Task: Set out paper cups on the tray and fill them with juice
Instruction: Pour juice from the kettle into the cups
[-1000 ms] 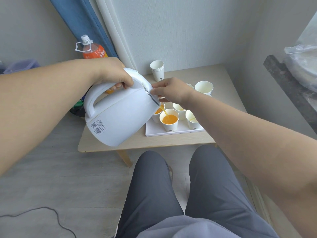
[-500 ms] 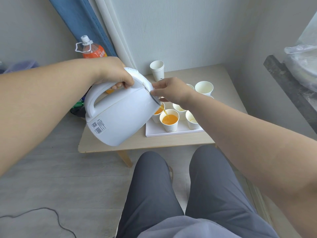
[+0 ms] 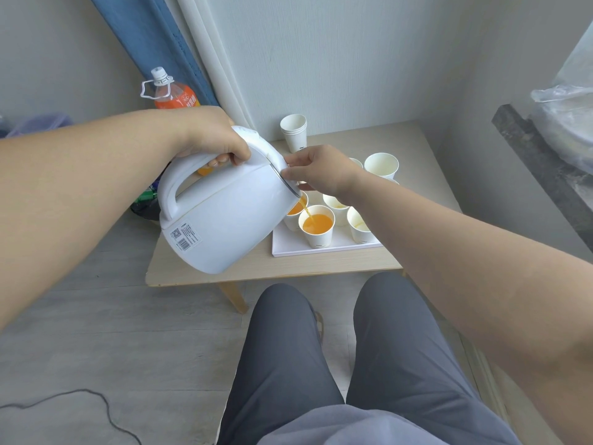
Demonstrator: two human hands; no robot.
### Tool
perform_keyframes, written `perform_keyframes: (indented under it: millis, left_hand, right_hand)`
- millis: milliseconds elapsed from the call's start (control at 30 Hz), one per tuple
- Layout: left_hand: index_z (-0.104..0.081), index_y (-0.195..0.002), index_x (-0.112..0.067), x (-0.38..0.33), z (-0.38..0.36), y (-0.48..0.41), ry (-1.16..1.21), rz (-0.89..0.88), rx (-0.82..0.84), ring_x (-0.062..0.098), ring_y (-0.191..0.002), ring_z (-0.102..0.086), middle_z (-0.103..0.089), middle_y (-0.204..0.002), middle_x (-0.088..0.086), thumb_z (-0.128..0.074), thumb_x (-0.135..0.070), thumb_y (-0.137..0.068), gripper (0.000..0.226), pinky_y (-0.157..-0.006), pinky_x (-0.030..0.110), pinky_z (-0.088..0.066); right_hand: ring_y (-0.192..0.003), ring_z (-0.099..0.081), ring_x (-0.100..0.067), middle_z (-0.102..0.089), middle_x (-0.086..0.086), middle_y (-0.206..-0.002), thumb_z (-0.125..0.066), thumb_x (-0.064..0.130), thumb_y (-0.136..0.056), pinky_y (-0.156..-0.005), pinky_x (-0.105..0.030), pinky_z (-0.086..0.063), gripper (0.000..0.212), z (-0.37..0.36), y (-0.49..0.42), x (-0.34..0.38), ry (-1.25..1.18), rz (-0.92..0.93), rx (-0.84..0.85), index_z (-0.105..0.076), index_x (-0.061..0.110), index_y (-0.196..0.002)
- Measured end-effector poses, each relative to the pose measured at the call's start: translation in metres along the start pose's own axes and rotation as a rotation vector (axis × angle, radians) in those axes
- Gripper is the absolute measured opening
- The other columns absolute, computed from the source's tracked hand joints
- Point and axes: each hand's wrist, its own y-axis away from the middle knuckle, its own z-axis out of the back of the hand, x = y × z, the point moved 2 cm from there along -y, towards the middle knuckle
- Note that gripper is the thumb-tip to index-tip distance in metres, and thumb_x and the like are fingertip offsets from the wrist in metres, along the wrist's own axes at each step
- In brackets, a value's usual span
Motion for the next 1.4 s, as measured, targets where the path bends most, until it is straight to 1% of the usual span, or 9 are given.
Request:
perform_keyframes:
  millis: [200, 300, 400, 567, 667, 867, 1100, 1267, 1400]
  left_hand:
    - [-0.045, -0.050, -0.008, -0.002, 0.001, 0.000, -0.018, 0.000, -0.001, 0.021, -0.042, -0.040, -0.044, -0.038, 0.005, -0.063, -0.006, -0.072, 0.028, -0.053, 0.025, -0.038]
    - [-0.045, -0.050, -0.008, -0.003, 0.001, -0.001, -0.025, -0.001, -0.001, 0.020, -0.040, -0.039, -0.044, -0.037, 0.004, -0.063, -0.006, -0.072, 0.029, -0.051, 0.024, -0.037]
    - [-0.046, -0.049, -0.008, -0.003, 0.001, -0.002, -0.033, -0.006, -0.003, 0.022, -0.042, -0.040, -0.044, -0.040, 0.006, -0.064, -0.007, -0.071, 0.029, -0.052, 0.025, -0.037]
    - [-0.048, -0.053, -0.007, -0.005, 0.002, -0.002, -0.049, -0.010, 0.006, 0.022, -0.043, -0.041, -0.046, -0.045, 0.008, -0.064, -0.008, -0.071, 0.024, -0.052, 0.025, -0.038]
    - [-0.048, -0.049, -0.007, -0.006, 0.001, -0.003, -0.066, -0.006, 0.004, 0.022, -0.044, -0.041, -0.046, -0.041, 0.007, -0.064, -0.009, -0.071, 0.028, -0.052, 0.025, -0.038]
    - [-0.049, -0.050, -0.007, -0.004, 0.001, -0.005, -0.074, -0.009, 0.016, 0.024, -0.048, -0.043, -0.049, -0.048, 0.012, -0.065, -0.012, -0.069, 0.026, -0.056, 0.027, -0.040]
    - [-0.048, -0.049, -0.006, -0.004, -0.003, -0.010, -0.037, -0.004, 0.025, 0.024, -0.048, -0.043, -0.047, -0.046, 0.011, -0.064, -0.008, -0.070, 0.027, -0.060, 0.029, -0.041]
    - [-0.048, -0.053, -0.005, -0.001, -0.007, -0.014, -0.005, -0.001, 0.033, 0.024, -0.049, -0.042, -0.046, -0.051, 0.013, -0.063, -0.005, -0.069, 0.023, -0.059, 0.031, -0.040]
    - [-0.049, -0.052, -0.005, -0.001, -0.010, -0.017, -0.002, -0.003, 0.040, 0.025, -0.051, -0.042, -0.047, -0.052, 0.014, -0.063, -0.006, -0.068, 0.021, -0.059, 0.030, -0.040]
  right_hand:
    - [-0.098, -0.061, -0.016, -0.064, -0.008, -0.121, -0.070, 0.018, -0.085, -0.092, -0.030, -0.053, 0.041, 0.001, 0.000, 0.000, 0.000, -0.005, 0.001, -0.062, 0.008, -0.124]
    - [-0.104, -0.062, -0.019, -0.065, -0.009, -0.121, -0.070, 0.017, -0.085, -0.093, -0.032, -0.053, 0.041, 0.001, 0.000, 0.000, -0.005, -0.009, 0.003, -0.063, 0.008, -0.123]
    - [-0.110, -0.062, -0.022, -0.064, -0.009, -0.121, -0.070, 0.018, -0.084, -0.094, -0.033, -0.053, 0.040, 0.002, 0.000, 0.000, -0.008, -0.009, 0.005, -0.063, 0.009, -0.123]
    - [-0.098, -0.061, -0.016, -0.064, -0.009, -0.121, -0.070, 0.017, -0.085, -0.093, -0.032, -0.053, 0.039, 0.003, 0.001, 0.000, -0.003, 0.000, 0.001, -0.063, 0.008, -0.123]
    - [-0.096, -0.060, -0.015, -0.064, -0.010, -0.122, -0.070, 0.017, -0.085, -0.093, -0.032, -0.053, 0.039, 0.004, 0.001, 0.000, -0.005, 0.002, 0.000, -0.063, 0.008, -0.122]
    - [-0.101, -0.061, -0.018, -0.065, -0.010, -0.121, -0.070, 0.017, -0.085, -0.094, -0.034, -0.053, 0.039, 0.003, 0.000, -0.003, -0.005, 0.000, 0.002, -0.063, 0.008, -0.122]
    - [-0.100, -0.062, -0.017, -0.064, -0.009, -0.121, -0.071, 0.019, -0.085, -0.092, -0.032, -0.054, 0.042, 0.004, -0.005, -0.007, 0.003, 0.000, 0.007, -0.062, 0.009, -0.124]
    - [-0.107, -0.063, -0.021, -0.065, -0.007, -0.120, -0.071, 0.020, -0.084, -0.089, -0.028, -0.054, 0.042, 0.004, -0.006, -0.012, 0.004, -0.010, 0.004, -0.063, 0.010, -0.123]
    - [-0.106, -0.065, -0.023, -0.066, -0.006, -0.118, -0.072, 0.022, -0.083, -0.092, -0.033, -0.054, 0.041, 0.004, -0.007, -0.015, 0.022, -0.021, 0.006, -0.064, 0.011, -0.122]
